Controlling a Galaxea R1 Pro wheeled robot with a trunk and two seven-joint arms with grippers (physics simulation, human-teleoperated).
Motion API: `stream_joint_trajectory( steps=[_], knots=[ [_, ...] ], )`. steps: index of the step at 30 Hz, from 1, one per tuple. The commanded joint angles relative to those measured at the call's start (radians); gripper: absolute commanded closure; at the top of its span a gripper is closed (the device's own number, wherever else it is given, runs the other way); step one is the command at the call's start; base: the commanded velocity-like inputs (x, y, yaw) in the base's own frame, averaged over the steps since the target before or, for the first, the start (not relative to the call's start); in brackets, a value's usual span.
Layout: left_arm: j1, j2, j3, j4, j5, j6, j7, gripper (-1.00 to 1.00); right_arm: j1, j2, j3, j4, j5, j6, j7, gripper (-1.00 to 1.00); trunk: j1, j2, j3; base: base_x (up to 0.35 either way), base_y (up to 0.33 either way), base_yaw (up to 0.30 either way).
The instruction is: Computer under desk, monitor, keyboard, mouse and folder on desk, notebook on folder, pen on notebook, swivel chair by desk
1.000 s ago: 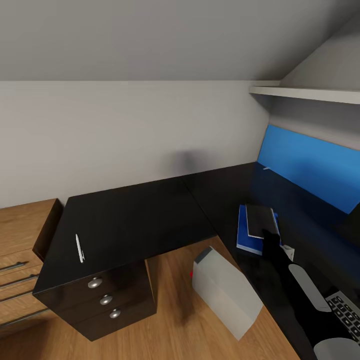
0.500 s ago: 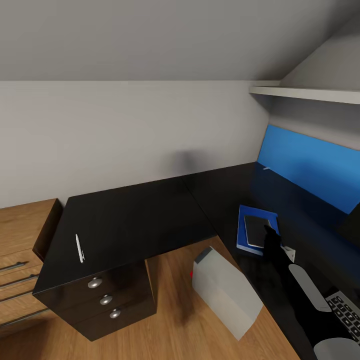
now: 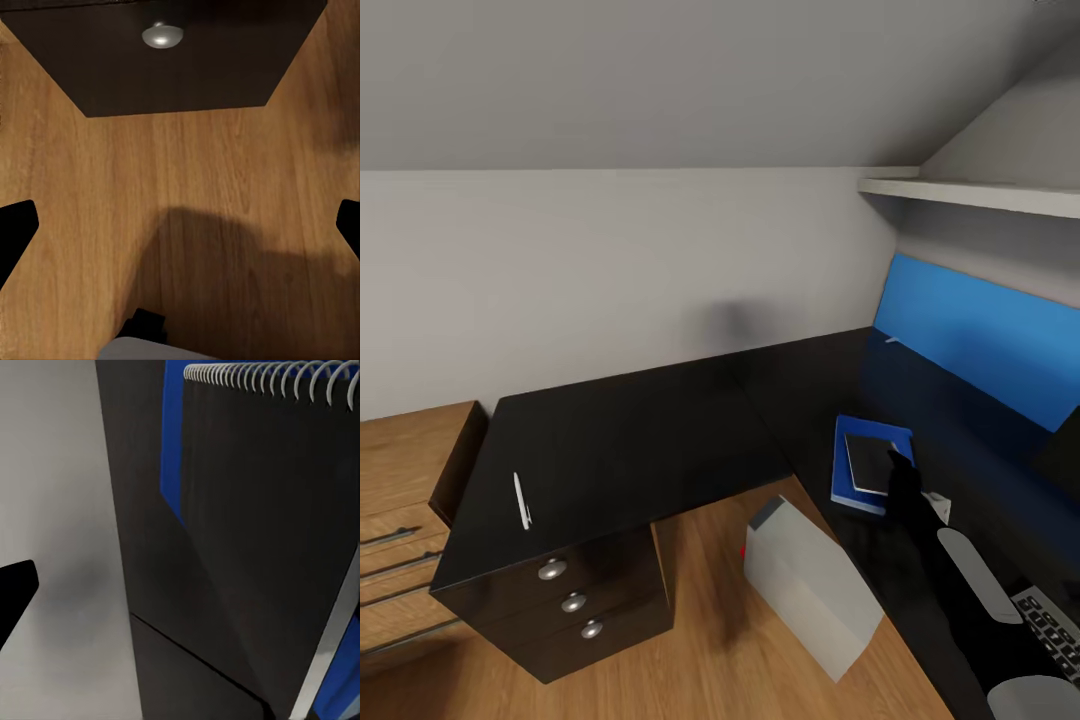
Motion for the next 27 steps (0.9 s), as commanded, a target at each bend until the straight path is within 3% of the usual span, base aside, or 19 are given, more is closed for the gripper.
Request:
stream_joint_trajectory(
  steps=[1, 8, 17, 27],
  knots=[
    [0.0, 0.001, -0.004, -0.001, 0.011, -0.004, 0.005, -1.0, 0.0, 0.0, 0.001, -0.002, -0.011, -0.006, -0.003, -1.0, 0.0, -0.001, -0.001, 0.0, 0.0, 0.0],
    [0.0, 0.001, -0.004, -0.001, 0.011, -0.006, 0.004, -1.0, -0.001, 0.0, 0.001, -0.002, -0.01, -0.006, -0.003, -1.0, 0.0, -0.001, -0.001, -0.022, 0.0, 0.0],
    [0.0, 0.001, -0.004, -0.001, 0.011, -0.006, 0.004, -1.0, 0.0, 0.0, 0.001, -0.003, -0.01, -0.006, -0.002, -1.0, 0.0, -0.001, -0.001, -0.261, 0.0, 0.0],
    [0.0, 0.001, -0.004, -0.001, 0.01, -0.007, 0.003, -1.0, 0.0, 0.0, 0.003, -0.004, -0.01, -0.006, 0.001, -1.0, -0.008, 0.013, 0.006, -0.031, 0.0, 0.0]
  ],
)
